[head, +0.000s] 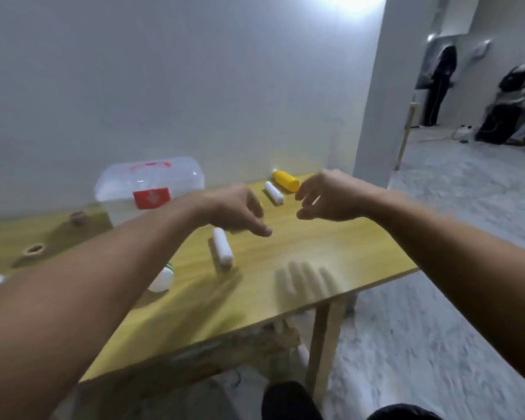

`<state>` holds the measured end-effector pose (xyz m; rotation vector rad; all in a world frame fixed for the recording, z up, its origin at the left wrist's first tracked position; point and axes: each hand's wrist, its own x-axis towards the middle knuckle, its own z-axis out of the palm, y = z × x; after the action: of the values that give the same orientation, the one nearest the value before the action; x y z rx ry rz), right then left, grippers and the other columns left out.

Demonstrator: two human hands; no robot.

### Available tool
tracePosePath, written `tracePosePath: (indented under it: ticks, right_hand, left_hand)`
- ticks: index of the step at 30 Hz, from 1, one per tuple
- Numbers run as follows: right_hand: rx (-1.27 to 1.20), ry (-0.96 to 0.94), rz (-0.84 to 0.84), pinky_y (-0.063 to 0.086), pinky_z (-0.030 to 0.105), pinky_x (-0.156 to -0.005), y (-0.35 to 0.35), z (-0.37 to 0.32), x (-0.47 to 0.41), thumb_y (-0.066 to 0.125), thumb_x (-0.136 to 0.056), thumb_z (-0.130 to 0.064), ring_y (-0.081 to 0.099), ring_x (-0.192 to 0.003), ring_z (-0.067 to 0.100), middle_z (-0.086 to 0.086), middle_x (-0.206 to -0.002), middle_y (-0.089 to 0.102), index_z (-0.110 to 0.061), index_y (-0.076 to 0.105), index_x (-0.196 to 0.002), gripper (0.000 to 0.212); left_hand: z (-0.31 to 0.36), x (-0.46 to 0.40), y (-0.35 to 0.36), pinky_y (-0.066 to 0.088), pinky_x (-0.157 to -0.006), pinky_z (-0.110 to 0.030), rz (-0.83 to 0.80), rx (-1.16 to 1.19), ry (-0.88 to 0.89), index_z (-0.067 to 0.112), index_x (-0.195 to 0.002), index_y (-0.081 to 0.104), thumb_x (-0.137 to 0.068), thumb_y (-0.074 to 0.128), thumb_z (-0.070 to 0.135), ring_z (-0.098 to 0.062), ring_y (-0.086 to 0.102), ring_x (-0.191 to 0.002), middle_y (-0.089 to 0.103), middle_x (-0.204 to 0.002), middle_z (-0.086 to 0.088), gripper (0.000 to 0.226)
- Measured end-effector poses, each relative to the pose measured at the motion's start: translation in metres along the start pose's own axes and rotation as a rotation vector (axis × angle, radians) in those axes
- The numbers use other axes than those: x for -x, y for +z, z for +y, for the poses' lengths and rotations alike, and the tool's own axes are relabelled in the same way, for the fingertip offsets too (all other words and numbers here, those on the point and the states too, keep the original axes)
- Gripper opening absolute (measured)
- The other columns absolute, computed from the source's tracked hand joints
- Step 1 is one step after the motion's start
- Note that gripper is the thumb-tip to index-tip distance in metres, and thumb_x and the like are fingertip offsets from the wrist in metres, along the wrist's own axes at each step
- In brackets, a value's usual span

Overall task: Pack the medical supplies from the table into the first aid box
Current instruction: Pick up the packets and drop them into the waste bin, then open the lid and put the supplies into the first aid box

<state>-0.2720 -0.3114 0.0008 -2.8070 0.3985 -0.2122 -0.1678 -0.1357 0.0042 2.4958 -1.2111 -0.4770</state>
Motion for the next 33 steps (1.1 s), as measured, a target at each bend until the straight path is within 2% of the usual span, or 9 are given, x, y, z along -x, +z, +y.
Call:
tracePosePath:
  ticks: [3, 6, 8, 10, 15, 18, 22, 28, 33]
  right_hand:
    - [0.011, -0.114, 0.032, 0.05, 0.027, -0.085, 0.014, -0.037, -0.036, 0.073, -0.079, -0.031, 0.066, -0.097, 0.022, 0.0, -0.106, 0.071, -0.02, 0.068, -0.114, 0.037]
    - [0.075, -0.263, 0.125, 0.052, 0.035, -0.087, 0.034, -0.072, -0.067, 0.069, -0.082, -0.031, 0.064, -0.104, 0.026, 0.004, -0.114, 0.07, -0.018, 0.066, -0.116, 0.037]
    - [0.101, -0.361, 0.179, 0.051, 0.038, -0.089, 0.048, -0.092, -0.086, 0.068, -0.083, -0.029, 0.061, -0.109, 0.027, 0.005, -0.12, 0.067, -0.017, 0.064, -0.119, 0.038]
    - [0.124, -0.467, 0.23, 0.051, 0.039, -0.091, 0.063, -0.11, -0.102, 0.067, -0.085, -0.027, 0.059, -0.115, 0.026, 0.004, -0.126, 0.064, -0.015, 0.063, -0.119, 0.036]
    - [0.26, -0.696, 0.373, 0.04, 0.043, -0.108, 0.098, -0.138, -0.134, 0.07, -0.084, -0.025, 0.045, -0.134, 0.029, 0.011, -0.142, 0.052, -0.012, 0.06, -0.124, 0.043]
    - [0.331, -0.782, 0.394, 0.04, 0.05, -0.106, 0.113, -0.145, -0.147, 0.078, -0.076, -0.025, 0.046, -0.133, 0.038, 0.019, -0.14, 0.052, -0.008, 0.059, -0.119, 0.049]
    - [0.38, -0.812, 0.427, 0.044, 0.055, -0.102, 0.126, -0.144, -0.153, 0.085, -0.067, -0.02, 0.053, -0.125, 0.041, 0.023, -0.135, 0.055, -0.006, 0.058, -0.12, 0.061]
    - [0.49, -0.902, 0.59, 0.048, 0.056, -0.094, 0.14, -0.137, -0.167, 0.064, -0.085, -0.016, 0.056, -0.12, 0.043, 0.026, -0.132, 0.057, -0.004, 0.06, -0.12, 0.037]
    - [0.371, -0.942, 0.649, 0.053, 0.053, -0.087, 0.133, -0.142, -0.165, 0.053, -0.093, -0.019, 0.063, -0.111, 0.038, 0.02, -0.122, 0.066, -0.005, 0.067, -0.109, 0.024]
  left_hand:
    - [-0.047, 0.01, -0.03, 0.05, -0.095, -0.038, 0.178, -0.055, -0.108, 0.011, -0.109, 0.071, -0.076, 0.075, 0.038, -0.023, 0.064, -0.103, 0.071, -0.109, -0.005, 0.042]
    - [-0.094, 0.019, -0.052, 0.047, -0.086, -0.032, 0.391, -0.064, -0.17, 0.016, -0.095, 0.069, -0.075, 0.071, 0.032, -0.024, 0.062, -0.099, 0.067, -0.101, -0.006, 0.025]
    - [-0.119, 0.025, -0.062, 0.043, -0.092, -0.031, 0.542, -0.05, -0.215, 0.017, -0.114, 0.067, -0.079, 0.067, 0.024, -0.023, 0.058, -0.115, 0.064, -0.122, -0.005, 0.036]
    - [-0.14, 0.029, -0.069, 0.041, -0.101, -0.034, 0.656, -0.039, -0.255, 0.016, -0.125, 0.062, -0.084, 0.063, 0.02, -0.027, 0.053, -0.125, 0.058, -0.135, -0.008, 0.041]
    - [-0.188, 0.026, -0.078, 0.032, -0.111, -0.035, 0.705, 0.029, -0.31, 0.015, -0.133, 0.056, -0.09, 0.06, 0.029, -0.026, 0.042, -0.136, 0.05, -0.145, -0.006, 0.045]
    - [-0.207, 0.021, -0.076, 0.028, -0.115, -0.034, 0.698, 0.091, -0.309, 0.015, -0.137, 0.052, -0.092, 0.057, 0.035, -0.021, 0.038, -0.139, 0.044, -0.15, -0.002, 0.049]
    - [-0.222, 0.016, -0.069, 0.027, -0.116, -0.033, 0.722, 0.115, -0.28, 0.015, -0.136, 0.054, -0.092, 0.057, 0.037, -0.018, 0.039, -0.14, 0.043, -0.15, -0.001, 0.049]
    - [-0.228, 0.013, -0.06, 0.026, -0.115, -0.031, 0.785, 0.112, -0.241, 0.016, -0.137, 0.053, -0.093, 0.055, 0.036, -0.016, 0.036, -0.141, 0.042, -0.151, 0.0, 0.048]
    - [-0.229, 0.013, -0.058, 0.022, -0.119, -0.032, 0.827, 0.286, -0.228, 0.015, -0.142, 0.045, -0.096, 0.049, 0.038, -0.015, 0.029, -0.145, 0.034, -0.155, 0.001, 0.051]
